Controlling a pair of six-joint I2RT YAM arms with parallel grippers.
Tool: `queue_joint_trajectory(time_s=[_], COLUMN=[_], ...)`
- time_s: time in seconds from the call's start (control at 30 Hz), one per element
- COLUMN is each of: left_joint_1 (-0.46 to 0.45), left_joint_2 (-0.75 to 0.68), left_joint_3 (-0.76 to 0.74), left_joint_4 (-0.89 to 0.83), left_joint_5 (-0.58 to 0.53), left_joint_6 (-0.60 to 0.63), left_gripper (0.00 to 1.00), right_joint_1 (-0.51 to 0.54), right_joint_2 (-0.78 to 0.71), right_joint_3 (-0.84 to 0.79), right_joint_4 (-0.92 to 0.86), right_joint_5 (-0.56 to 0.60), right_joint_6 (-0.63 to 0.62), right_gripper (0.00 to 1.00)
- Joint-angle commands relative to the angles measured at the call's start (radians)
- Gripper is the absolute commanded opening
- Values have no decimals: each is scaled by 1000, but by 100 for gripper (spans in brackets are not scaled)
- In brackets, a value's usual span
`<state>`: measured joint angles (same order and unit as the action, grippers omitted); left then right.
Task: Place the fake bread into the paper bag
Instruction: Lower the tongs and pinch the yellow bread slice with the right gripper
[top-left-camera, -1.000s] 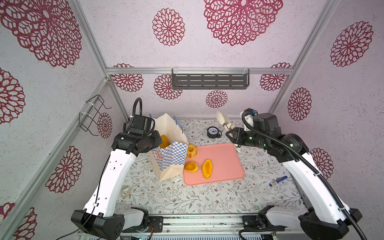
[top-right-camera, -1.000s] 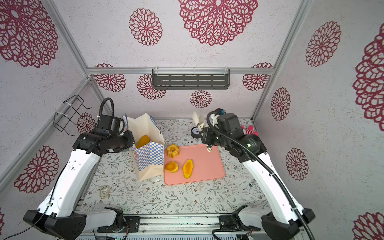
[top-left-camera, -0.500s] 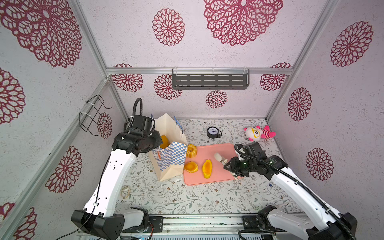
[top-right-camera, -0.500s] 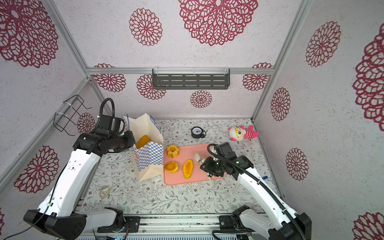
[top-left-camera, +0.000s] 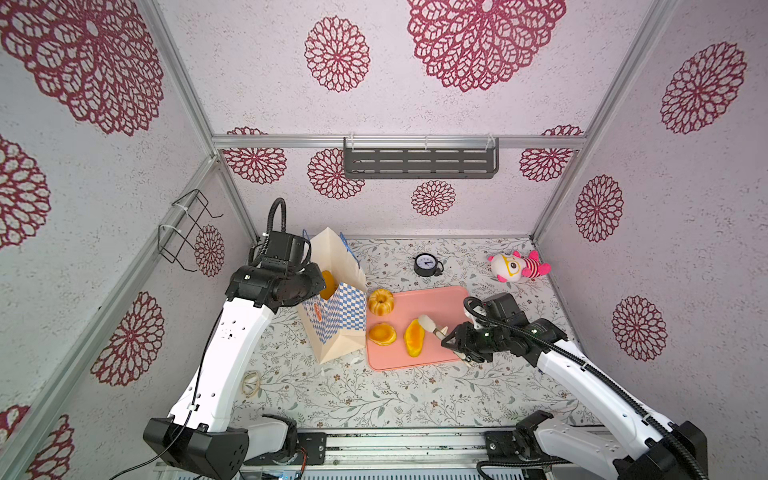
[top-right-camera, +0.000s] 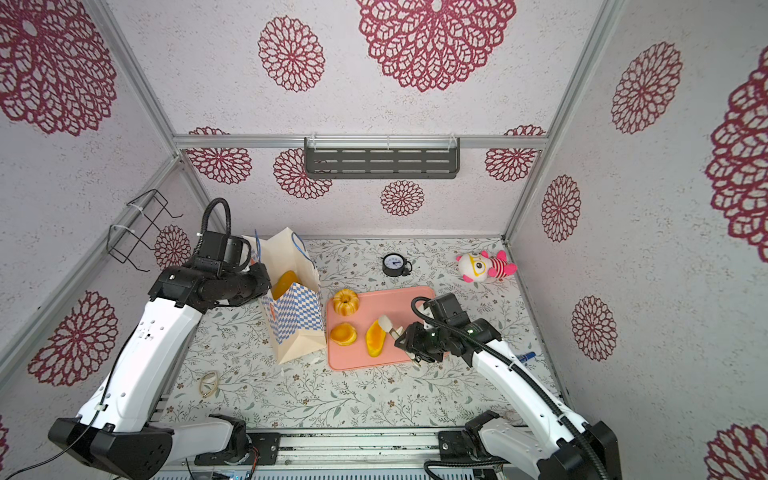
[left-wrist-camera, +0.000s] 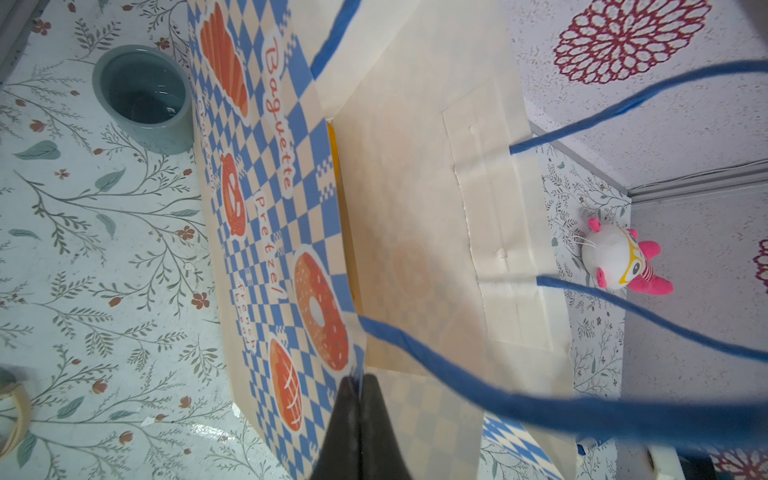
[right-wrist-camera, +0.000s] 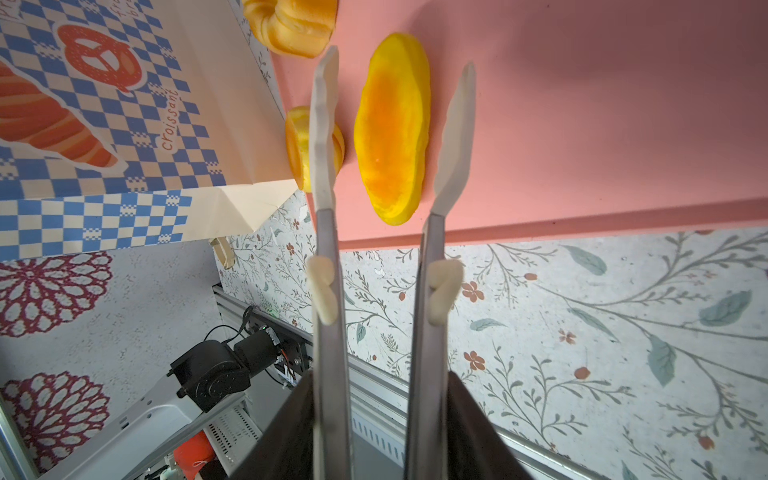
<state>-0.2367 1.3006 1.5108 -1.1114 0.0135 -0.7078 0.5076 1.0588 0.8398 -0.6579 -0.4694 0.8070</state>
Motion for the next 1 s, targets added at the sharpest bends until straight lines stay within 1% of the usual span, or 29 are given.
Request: queue_joint_trajectory(time_s=[0.0,0.23,0.53,0.67,0.77,0.8,0.87,0.97], left_joint_1=[1,2,2,2,1,1,1,2], left_joint_2=[-5,0,2,3,5,5,5,6], left_joint_3=[5,6,8,11,12,12,14,15], left_joint_4=[42,45,41,39,39,39,40,38], left_joint_5=[-4,-5,-6,-8,-8,-8,-8,-8], left_joint_6=[2,-1,0,1,1,1,1,2], left_gripper=[0,0,0,0,0,0,0,0], right_joint_1=[14,38,49,51,53,52,54,57], right_joint_2=[3,34,72,83,85,86,84,83], right_joint_3=[-2,-31,-36,-40,-42,-41,-39,-38], right_joint_4=[60,107,149,161,164,163,164,162], right_joint_5=[-33,-40,-43,-44,-43,-44,-46,-46], right_joint_6=[16,23,23,24,24,23,21,20], right_gripper=[46,42,35,29,22,22,28,32])
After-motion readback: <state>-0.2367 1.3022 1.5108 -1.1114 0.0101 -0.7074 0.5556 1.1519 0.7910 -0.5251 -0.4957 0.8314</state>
